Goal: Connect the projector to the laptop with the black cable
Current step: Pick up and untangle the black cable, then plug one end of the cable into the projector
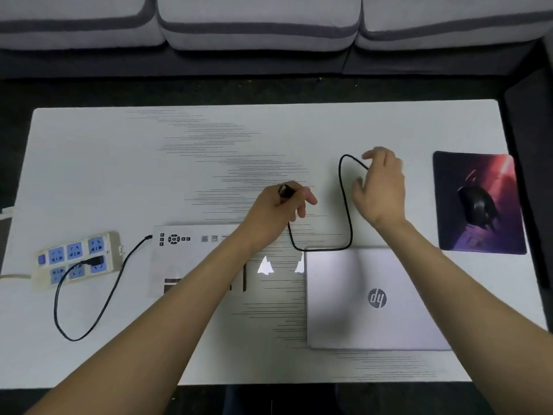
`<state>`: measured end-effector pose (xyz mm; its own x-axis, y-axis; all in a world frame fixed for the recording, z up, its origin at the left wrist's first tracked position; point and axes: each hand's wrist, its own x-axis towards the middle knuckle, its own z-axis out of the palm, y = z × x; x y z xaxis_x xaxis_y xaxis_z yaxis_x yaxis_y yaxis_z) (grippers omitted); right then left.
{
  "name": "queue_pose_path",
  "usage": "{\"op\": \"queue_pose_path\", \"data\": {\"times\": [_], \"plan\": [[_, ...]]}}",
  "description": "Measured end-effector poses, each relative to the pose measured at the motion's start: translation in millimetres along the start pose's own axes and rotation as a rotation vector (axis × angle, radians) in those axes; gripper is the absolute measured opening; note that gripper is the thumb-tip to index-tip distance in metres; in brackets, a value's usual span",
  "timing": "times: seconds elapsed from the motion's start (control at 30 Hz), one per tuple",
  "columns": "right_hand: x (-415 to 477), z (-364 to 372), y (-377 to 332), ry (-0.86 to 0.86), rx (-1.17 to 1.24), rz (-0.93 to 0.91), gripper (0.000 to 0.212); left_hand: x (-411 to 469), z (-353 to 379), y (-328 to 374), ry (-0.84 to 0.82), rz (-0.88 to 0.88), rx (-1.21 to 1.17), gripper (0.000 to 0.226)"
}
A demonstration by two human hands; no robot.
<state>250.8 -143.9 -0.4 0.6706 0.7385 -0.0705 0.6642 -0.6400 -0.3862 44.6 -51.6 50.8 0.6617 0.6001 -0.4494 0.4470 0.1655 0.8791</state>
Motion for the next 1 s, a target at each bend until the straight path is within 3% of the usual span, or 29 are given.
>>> {"op": "queue_pose_path", "data": {"times": [0.1, 0.2, 0.3, 0.43, 0.53, 0.63, 0.73, 0.83, 0.9, 1.0], "plan": [[-25.1, -23.5, -43.8, -0.217, 0.495, -0.11, 0.033, -2.7, -5.0, 5.7, -0.035, -0.017, -0.024, 0.034], [-52.6, -32.1, -78.3, -0.489, 0.788, -0.053, 0.039, -3.2, -9.8, 11.2, 0.013, -0.065, -0.06, 0.033], [-70.5, -18.4, -97.0, -0.438, 0.716, -0.074, 0.052, -4.5, -11.5, 6.1, 0.074, -0.136, -0.083, 0.022], [-80.7, 5.2, -111.8, -0.174, 0.5, -0.144, 0.041, -8.7, -13.6, -6.5, 0.149, -0.151, -0.016, 0.032], [-88.1, 16.7, -116.6, -0.207, 0.495, -0.171, 0.026, -11.1, -21.1, -18.5, 0.182, -0.191, -0.009, 0.034], [-97.5, 31.4, -115.8, -0.178, 0.44, -0.222, 0.016, -16.9, -29.6, -34.9, 0.074, -0.191, 0.067, 0.038], [-100.4, 50.0, -105.6, -0.286, 0.533, -0.127, 0.015, -23.9, -36.9, -54.6, 0.098, -0.186, 0.109, 0.049], [-102.6, 75.8, -89.6, -0.433, 0.597, 0.032, 0.019, -23.7, -50.8, -96.8, 0.282, -0.079, 0.506, 0.045], [-106.6, 91.4, -82.8, -0.527, 0.6, 0.095, 0.022, -20.4, -60.4, -119.6, 0.301, -0.069, 0.801, 0.045], [-114.5, 108.3, -78.8, -0.592, 0.596, 0.119, 0.024, -12.3, -68.7, -136.3, 0.268, -0.034, 1.059, 0.049]]}}
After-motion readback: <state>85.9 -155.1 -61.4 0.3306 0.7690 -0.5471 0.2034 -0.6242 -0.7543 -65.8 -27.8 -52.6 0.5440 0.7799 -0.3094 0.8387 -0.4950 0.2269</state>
